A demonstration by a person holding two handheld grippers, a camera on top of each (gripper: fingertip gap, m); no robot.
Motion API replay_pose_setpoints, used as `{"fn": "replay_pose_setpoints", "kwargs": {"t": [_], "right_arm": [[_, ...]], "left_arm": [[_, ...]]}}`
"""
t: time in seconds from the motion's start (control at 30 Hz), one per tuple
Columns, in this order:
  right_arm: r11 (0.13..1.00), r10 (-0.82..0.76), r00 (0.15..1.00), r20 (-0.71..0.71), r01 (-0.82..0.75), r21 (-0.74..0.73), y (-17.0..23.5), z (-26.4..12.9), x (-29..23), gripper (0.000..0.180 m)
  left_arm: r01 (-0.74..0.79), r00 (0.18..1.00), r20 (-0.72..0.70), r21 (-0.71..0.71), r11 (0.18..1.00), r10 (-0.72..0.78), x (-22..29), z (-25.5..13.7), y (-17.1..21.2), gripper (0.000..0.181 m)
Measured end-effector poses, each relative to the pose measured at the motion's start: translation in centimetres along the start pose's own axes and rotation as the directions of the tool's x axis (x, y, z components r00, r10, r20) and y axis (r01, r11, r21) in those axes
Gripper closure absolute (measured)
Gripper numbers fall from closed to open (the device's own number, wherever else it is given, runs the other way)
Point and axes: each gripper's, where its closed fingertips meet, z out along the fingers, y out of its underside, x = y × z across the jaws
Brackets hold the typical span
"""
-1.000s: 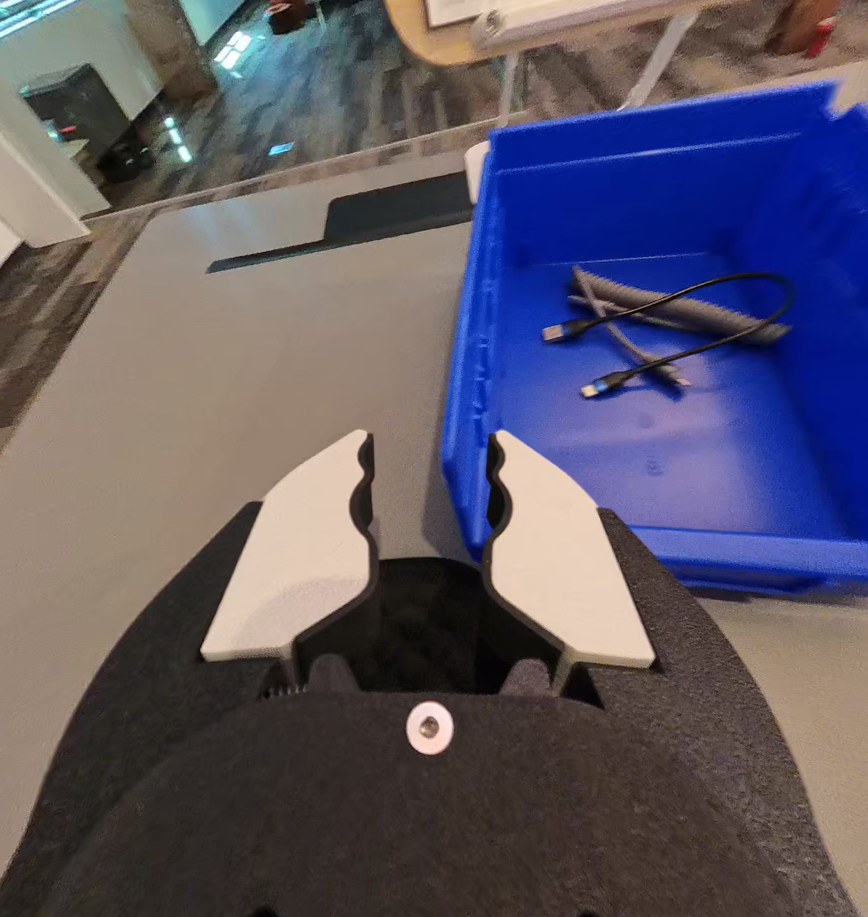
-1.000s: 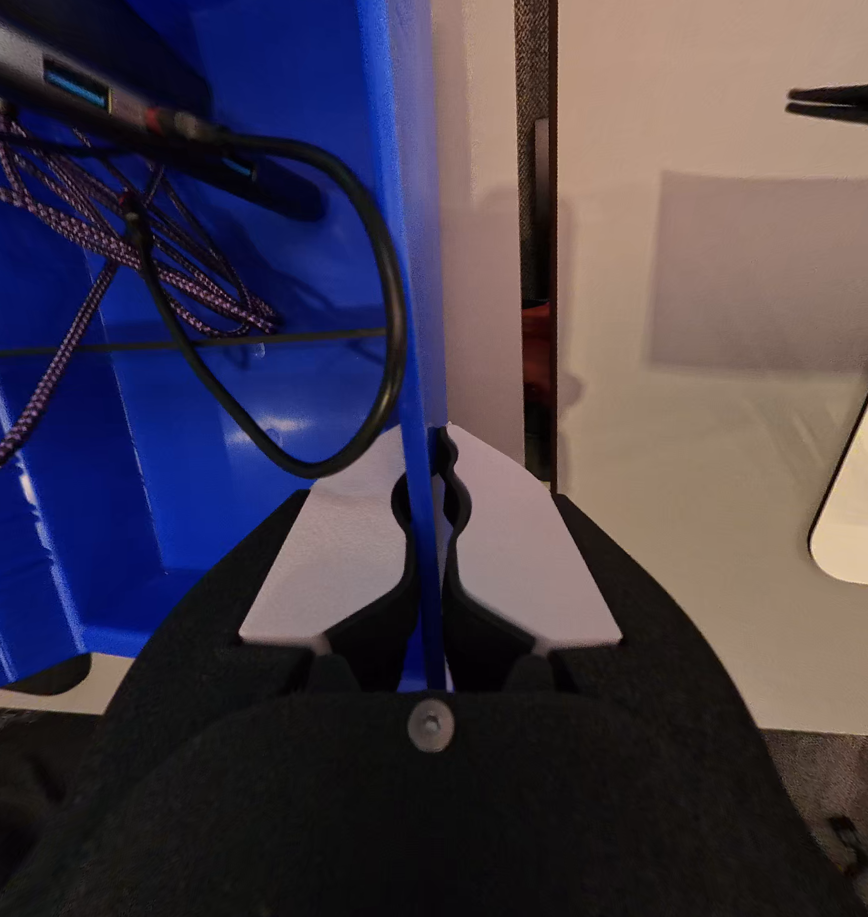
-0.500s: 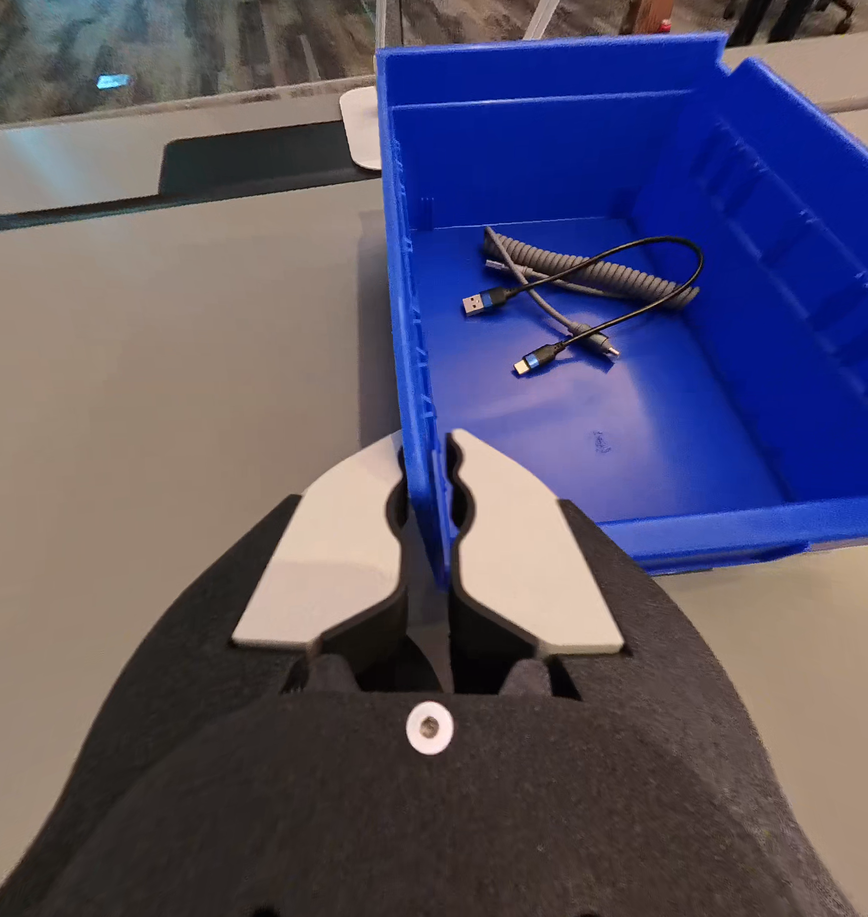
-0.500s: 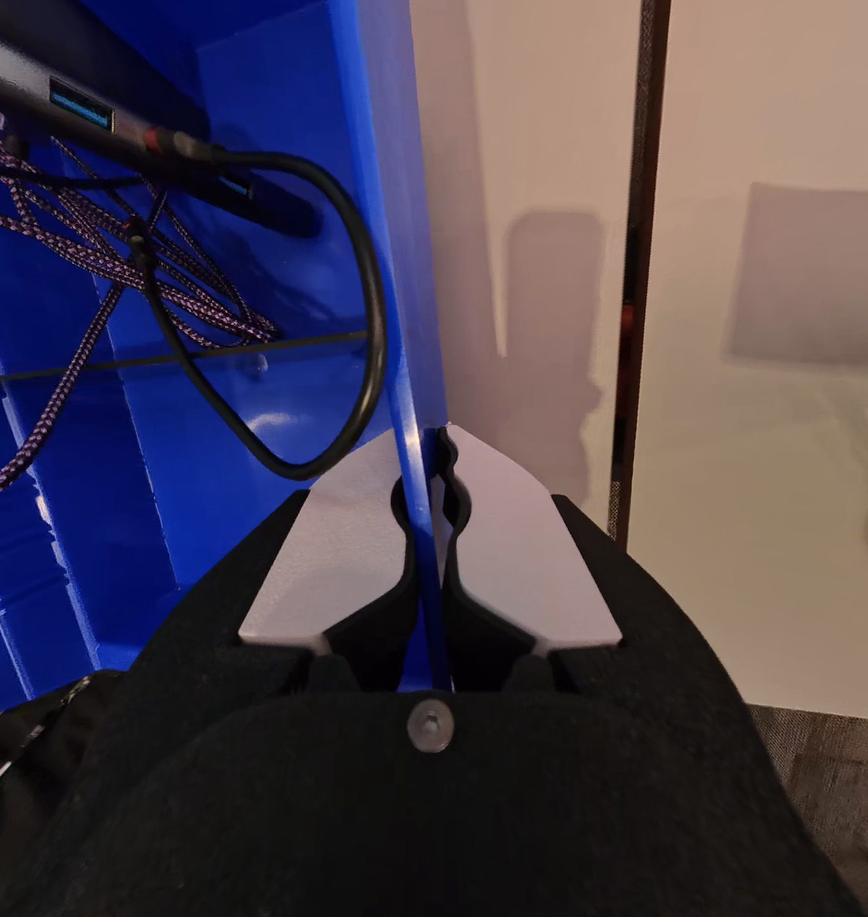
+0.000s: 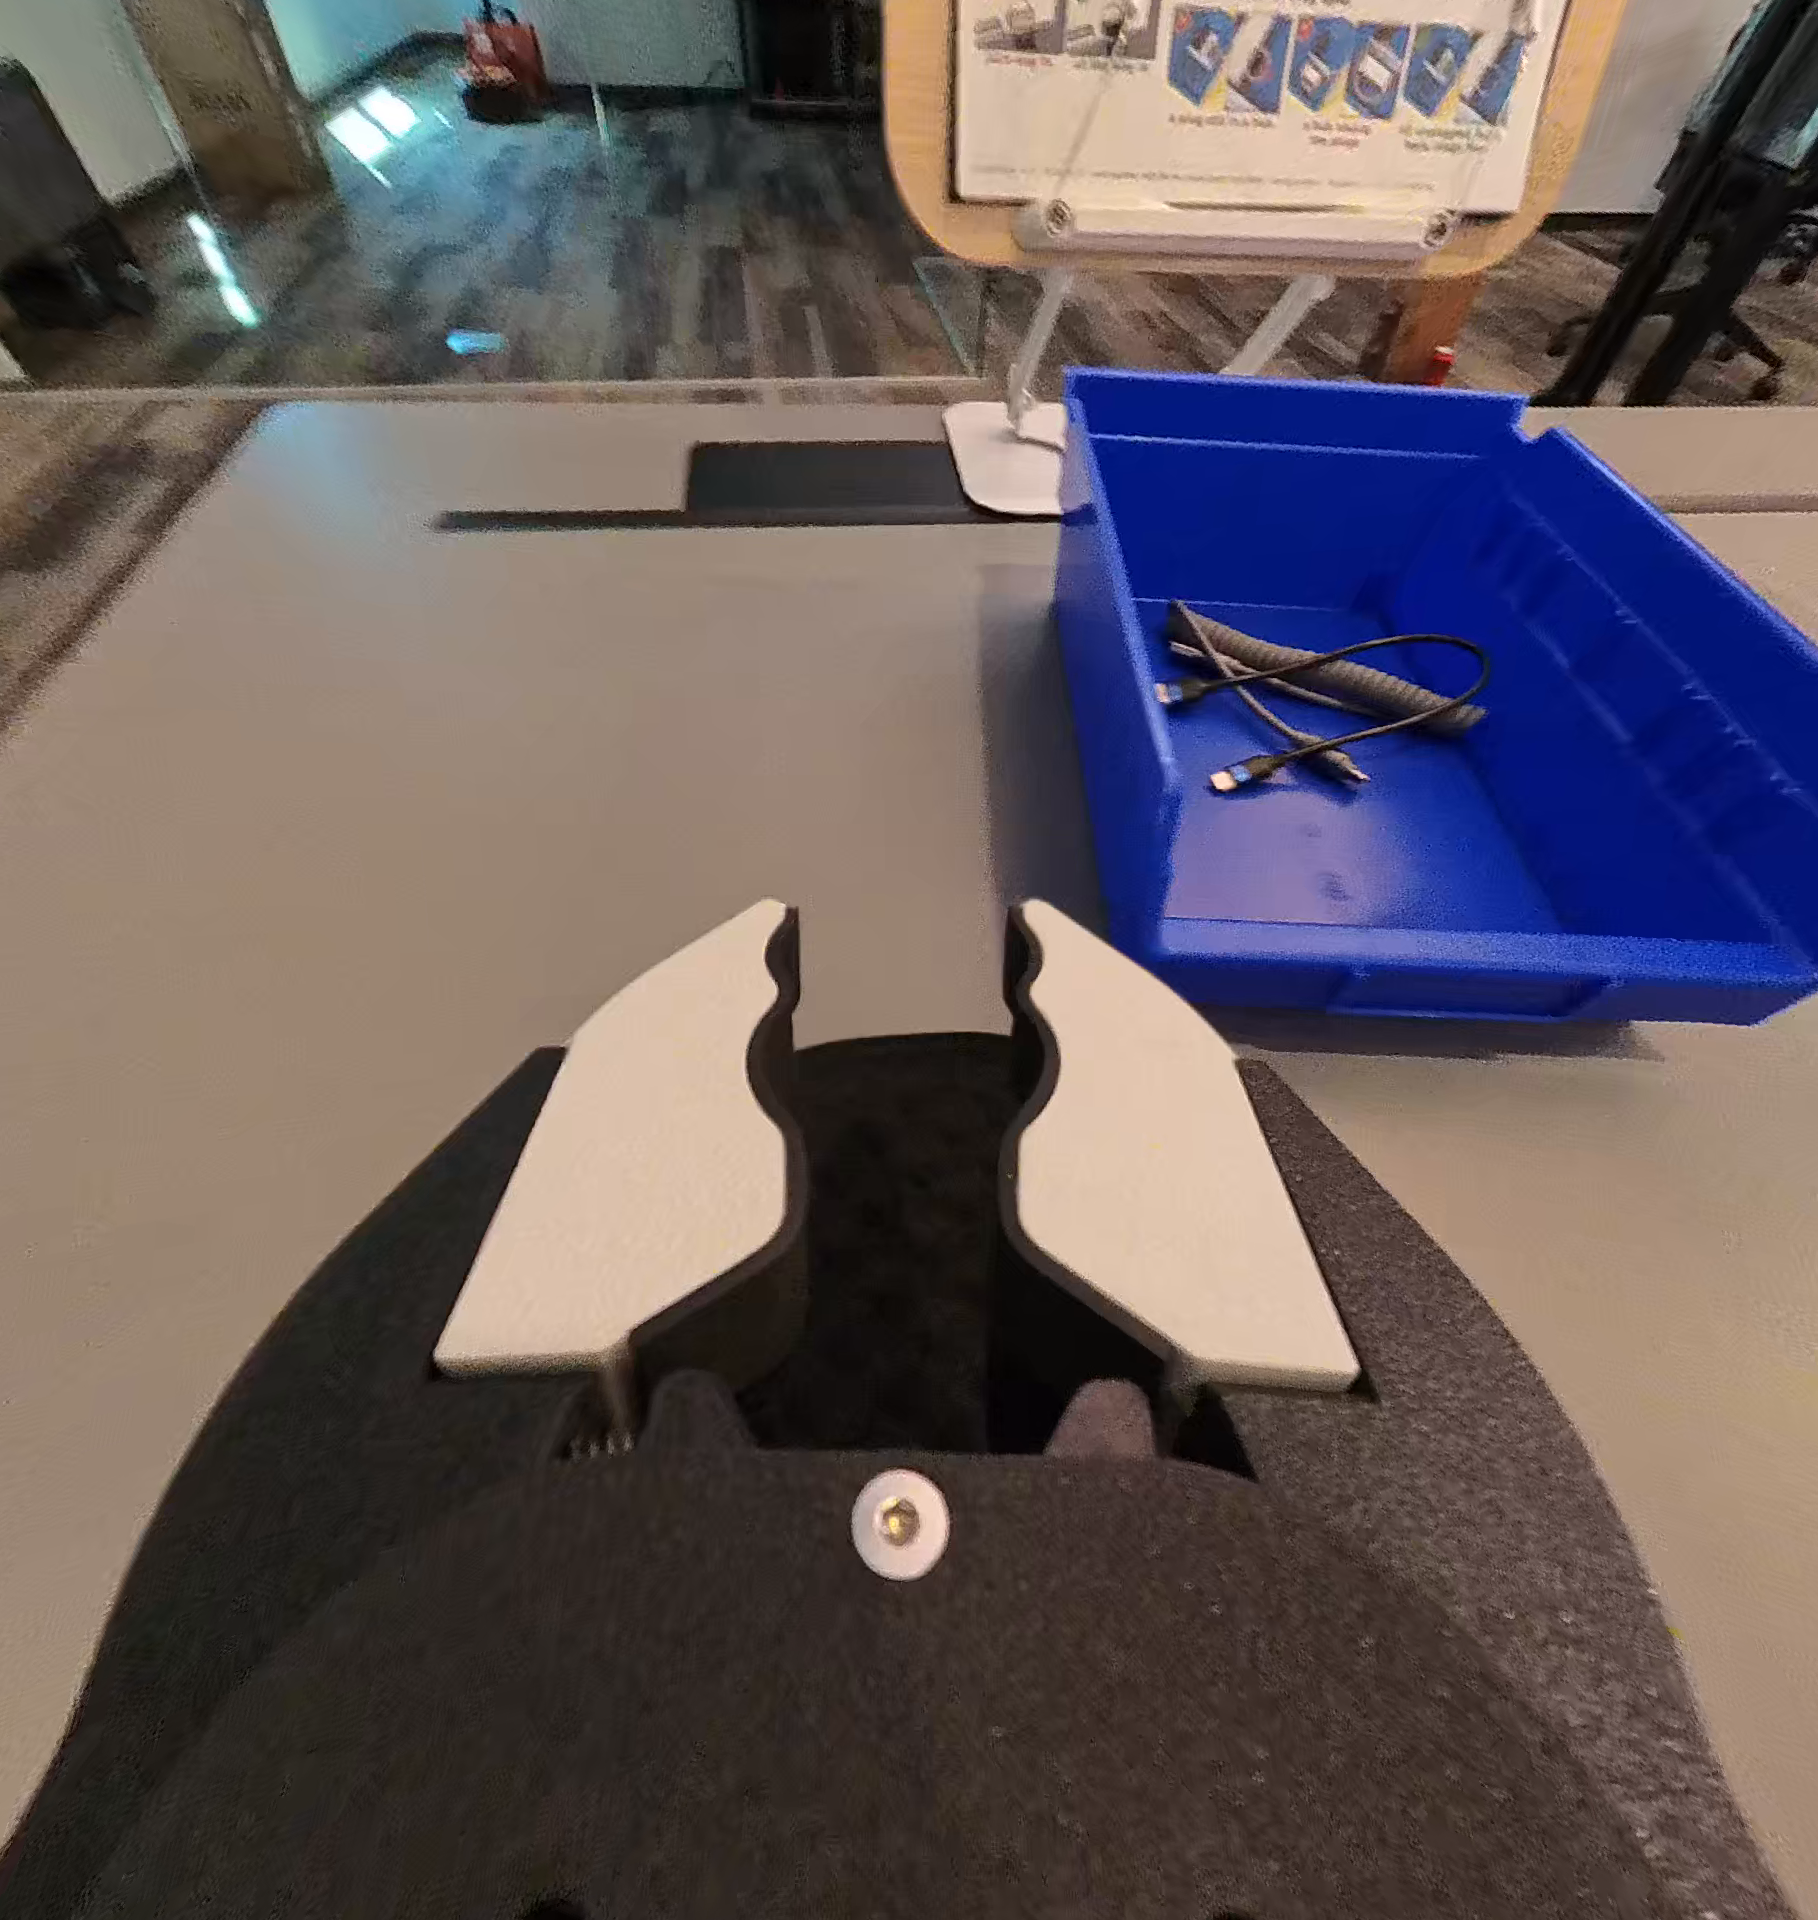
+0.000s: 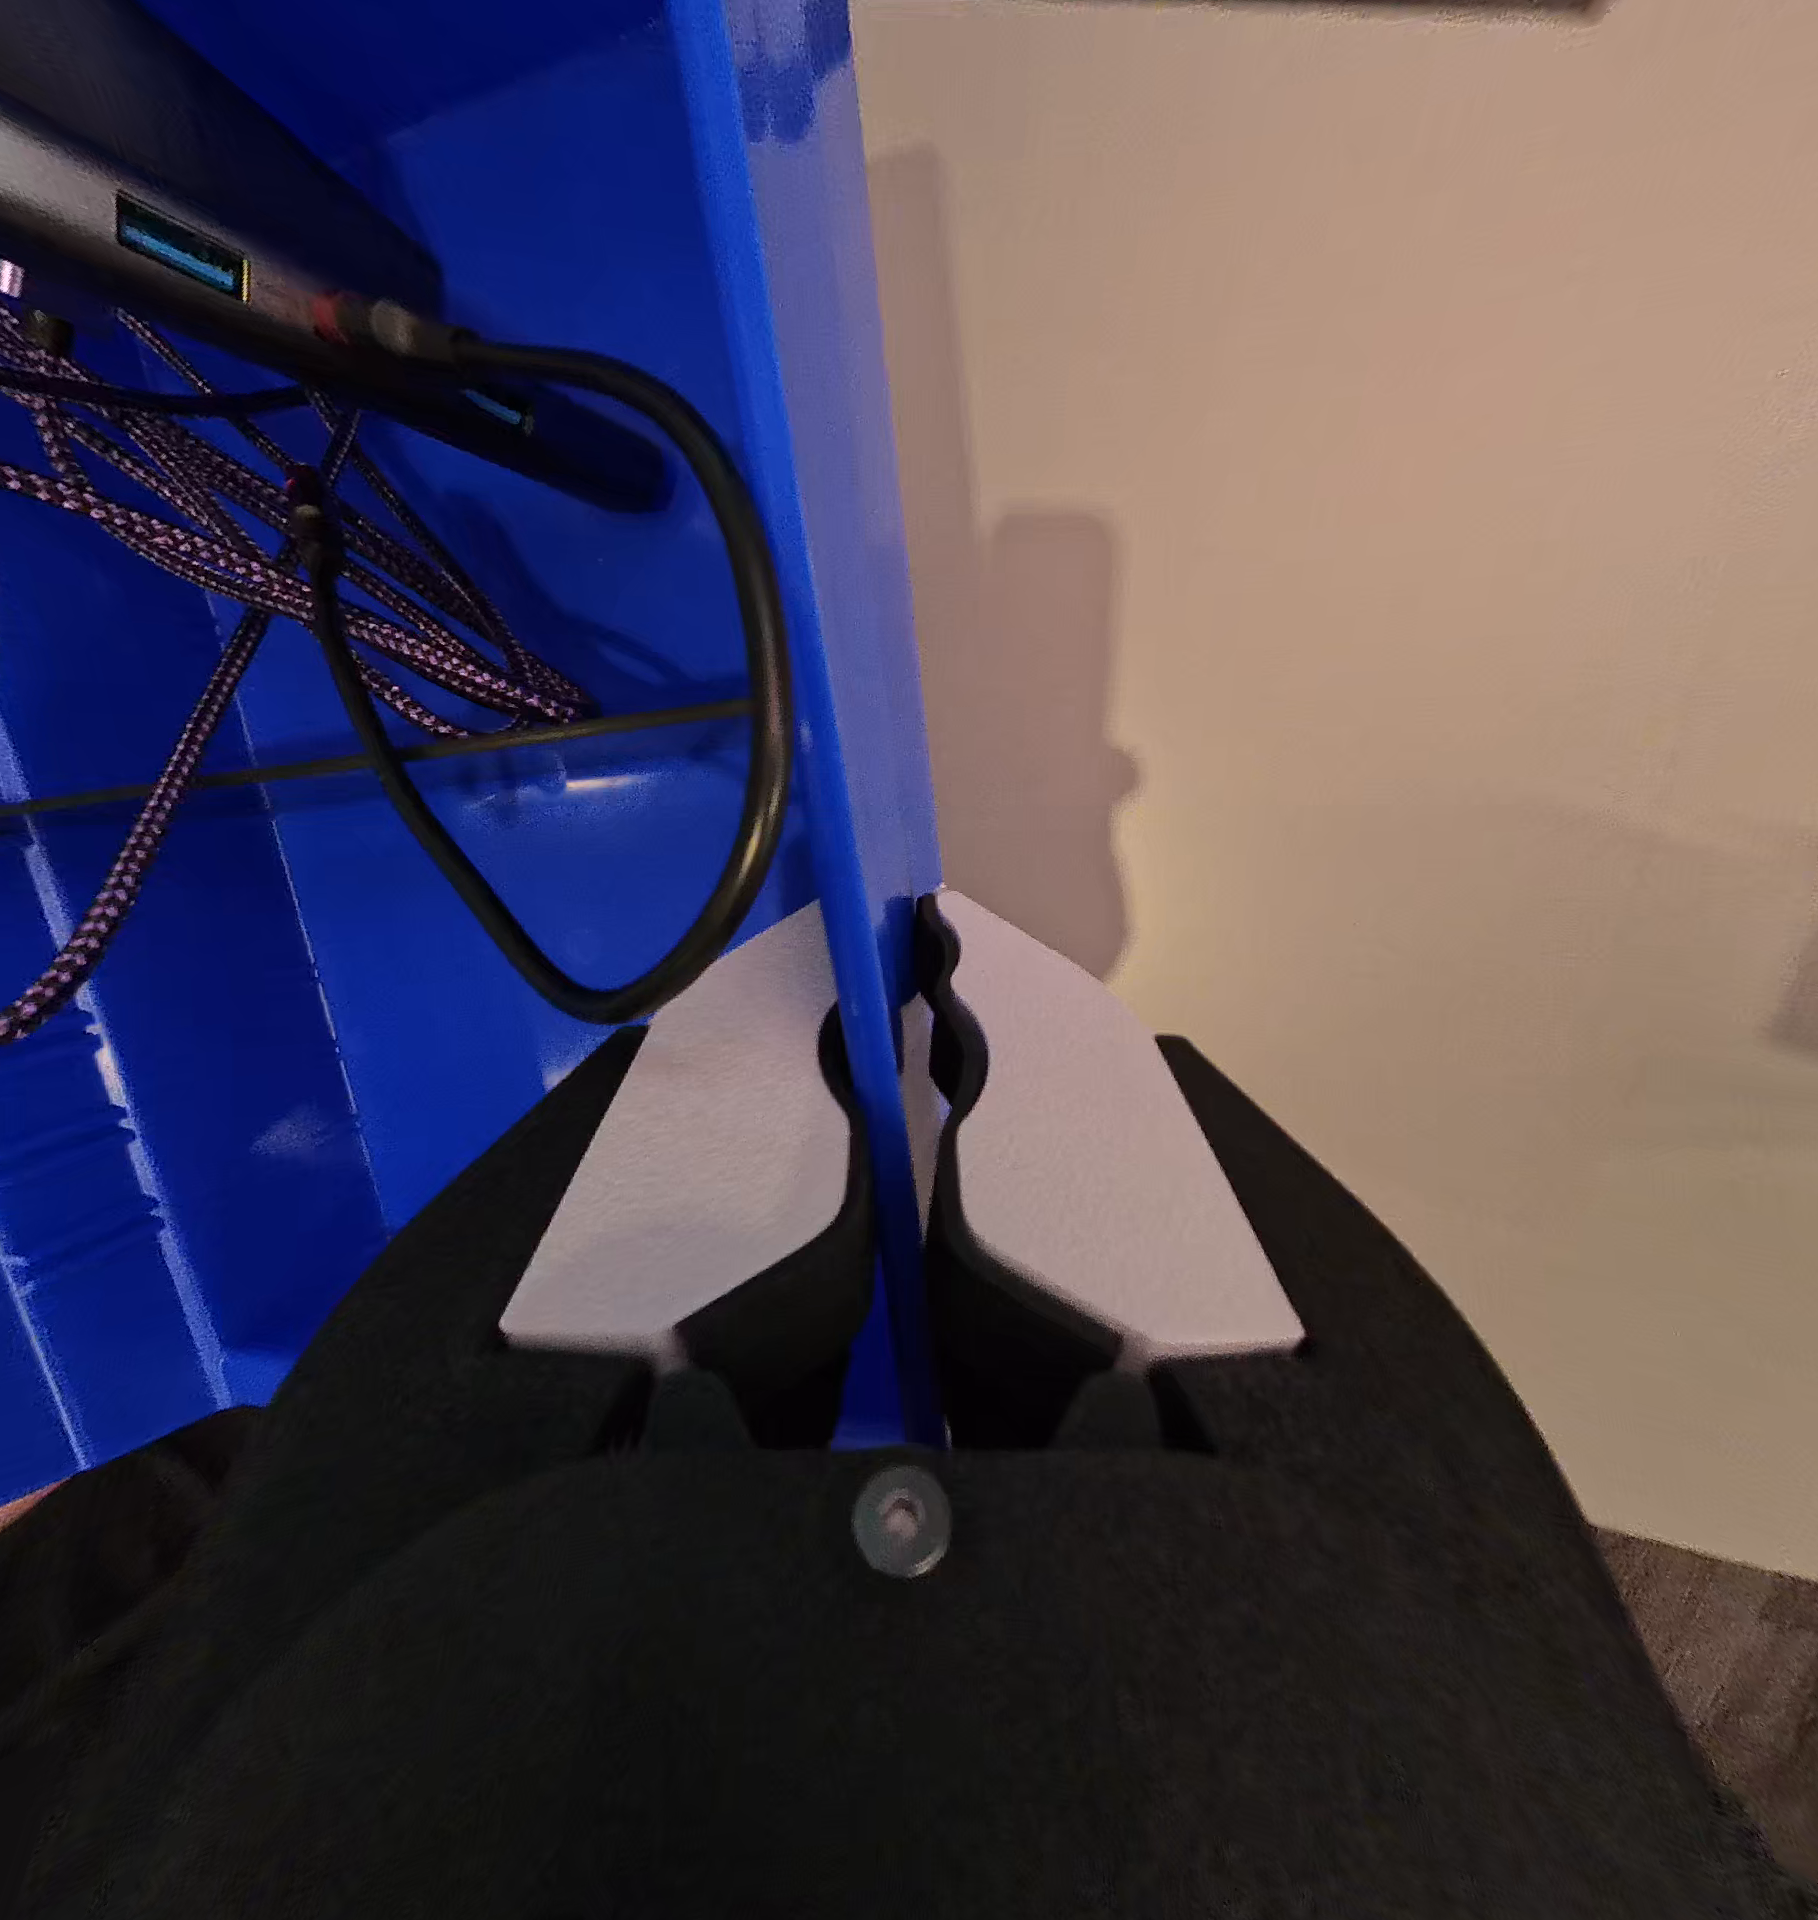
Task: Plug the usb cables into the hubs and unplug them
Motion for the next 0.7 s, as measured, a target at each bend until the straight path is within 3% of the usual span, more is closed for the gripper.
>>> {"fn": "replay_pose_setpoints", "kwargs": {"t": [0.13,0.33,0.7], "right_arm": [[0.992,-0.122,0.992,0.032,0.121,0.023,-4.3,0.4,-9.2,0.174],[0.955,-0.297,0.945,0.140,0.295,0.030,-8.9,3.7,-25.2,0.174],[0.861,-0.492,0.823,0.285,0.507,0.021,-10.8,12.1,-50.5,0.174]], "left_arm": [[-0.122,0.974,0.186,-0.055,0.991,0.130,-4.1,-1.6,0.2,0.141],[-0.082,0.963,0.252,-0.065,0.994,0.096,-8.0,-3.5,0.5,0.141],[-0.045,0.921,0.379,-0.119,0.992,0.087,-15.4,-6.9,2.3,0.140]]}}
